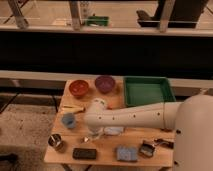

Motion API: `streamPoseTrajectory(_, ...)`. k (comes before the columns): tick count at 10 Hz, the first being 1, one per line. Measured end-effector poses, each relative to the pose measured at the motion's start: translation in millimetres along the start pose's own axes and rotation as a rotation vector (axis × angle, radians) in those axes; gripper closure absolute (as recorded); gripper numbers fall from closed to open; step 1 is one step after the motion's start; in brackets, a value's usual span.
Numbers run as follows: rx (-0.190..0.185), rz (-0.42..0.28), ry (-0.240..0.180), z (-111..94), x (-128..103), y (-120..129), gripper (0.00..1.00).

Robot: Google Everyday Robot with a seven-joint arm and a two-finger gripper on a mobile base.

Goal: Place fork in red bowl

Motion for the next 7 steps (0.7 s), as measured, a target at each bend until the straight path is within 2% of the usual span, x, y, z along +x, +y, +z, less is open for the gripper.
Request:
streamPoseTrajectory(1, -0.004, -0.003, 0.001, 1, 0, 0, 0.68)
streamPoseTrajectory(2, -0.005, -0.004, 0.001, 1, 0, 1, 0.74)
streamPoseTrajectory(4, -0.003, -0.006, 0.002, 0, 0, 0, 0.95)
streamPoseTrajectory(5, -0.002, -0.007, 0.003, 0, 0, 0, 1.00)
streamPoseTrajectory(7, 0.017, -0.009, 0.005, -11, -1, 0, 1.00)
